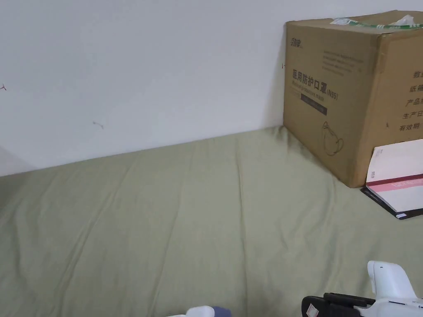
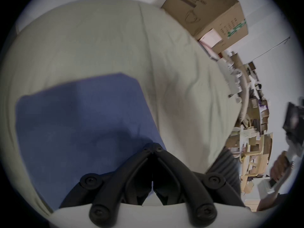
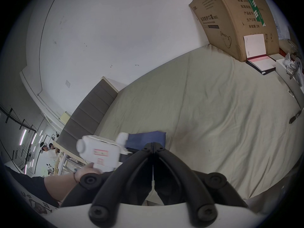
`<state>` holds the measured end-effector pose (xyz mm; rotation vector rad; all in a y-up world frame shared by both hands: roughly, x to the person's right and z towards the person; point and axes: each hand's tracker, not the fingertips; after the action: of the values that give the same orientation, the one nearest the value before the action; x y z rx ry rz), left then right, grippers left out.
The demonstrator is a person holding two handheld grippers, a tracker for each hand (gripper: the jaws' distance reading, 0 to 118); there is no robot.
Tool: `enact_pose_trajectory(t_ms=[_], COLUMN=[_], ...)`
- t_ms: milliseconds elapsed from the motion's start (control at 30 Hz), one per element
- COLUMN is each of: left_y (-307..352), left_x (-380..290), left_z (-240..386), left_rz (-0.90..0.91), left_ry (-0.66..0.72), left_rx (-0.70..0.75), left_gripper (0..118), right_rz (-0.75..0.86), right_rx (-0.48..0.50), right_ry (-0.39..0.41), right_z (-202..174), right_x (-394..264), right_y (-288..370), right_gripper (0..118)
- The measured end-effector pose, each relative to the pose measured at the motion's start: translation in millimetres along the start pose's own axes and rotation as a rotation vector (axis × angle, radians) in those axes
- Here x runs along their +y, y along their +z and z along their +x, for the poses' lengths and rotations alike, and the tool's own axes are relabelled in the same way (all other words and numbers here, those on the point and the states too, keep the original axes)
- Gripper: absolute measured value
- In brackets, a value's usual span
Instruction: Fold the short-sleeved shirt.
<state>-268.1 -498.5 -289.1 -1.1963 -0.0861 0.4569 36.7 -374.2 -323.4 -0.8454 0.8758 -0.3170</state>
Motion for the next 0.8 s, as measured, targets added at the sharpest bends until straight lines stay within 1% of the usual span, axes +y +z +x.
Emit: enact_pose_trajectory(t_ms=[33, 100, 133, 233, 267, 333, 400, 433, 533, 567, 600, 667, 733, 800], left_y=[-10, -18, -17, 0, 11, 49, 92, 118, 188, 208, 223, 251, 269, 276], left_x=[-1, -4, -6, -11, -14, -20, -22, -26, -41, -47, -53, -64, -76, -86], left_z=[0, -2, -2, 1, 1, -1, -5, -6, -5, -6, -7, -6, -3, -1], left_rz=[0.007, 0.025, 0.054, 0.098, 0.155, 0.322, 0.460, 0.547, 0.800, 0.873, 0.931, 1.051, 1.135, 1.192], left_ry=[-0.011, 0.014, 0.055, 0.040, 0.029, 0.070, 0.098, 0.081, 0.016, 0.006, 0.000, -0.012, -0.037, -0.057], left_rx=[0.016, 0.004, -0.018, -0.047, -0.088, -0.148, -0.167, -0.135, 0.021, 0.062, 0.089, 0.155, 0.263, 0.352], left_gripper=[0, 0, 0, 0, 0, 0, 0, 0, 0, 0, 0, 0, 0, 0], right_rz=[-0.005, -0.012, -0.014, -0.022, -0.024, -0.024, -0.014, 0.007, 0.117, 0.175, 0.223, 0.344, 0.458, 0.559], right_rx=[-0.003, -0.008, -0.010, 0.002, 0.008, 0.019, 0.027, 0.030, 0.049, 0.055, 0.040, -0.018, -0.028, -0.051], right_ry=[0.001, 0.009, 0.012, 0.006, 0.003, 0.004, 0.019, 0.038, 0.110, 0.142, 0.172, 0.267, 0.338, 0.380], right_z=[0, -2, -3, -5, -7, -13, -21, -26, -46, -55, -63, -82, -95, -103], right_x=[0, -1, -2, -2, -2, -1, 1, 3, 10, 12, 14, 18, 19, 19], right_y=[-1, -2, -3, -7, -7, -8, -6, -3, 10, 16, 19, 27, 32, 37], right_gripper=[0, 0, 0, 0, 0, 0, 0, 0, 0, 0, 0, 0, 0, 0])
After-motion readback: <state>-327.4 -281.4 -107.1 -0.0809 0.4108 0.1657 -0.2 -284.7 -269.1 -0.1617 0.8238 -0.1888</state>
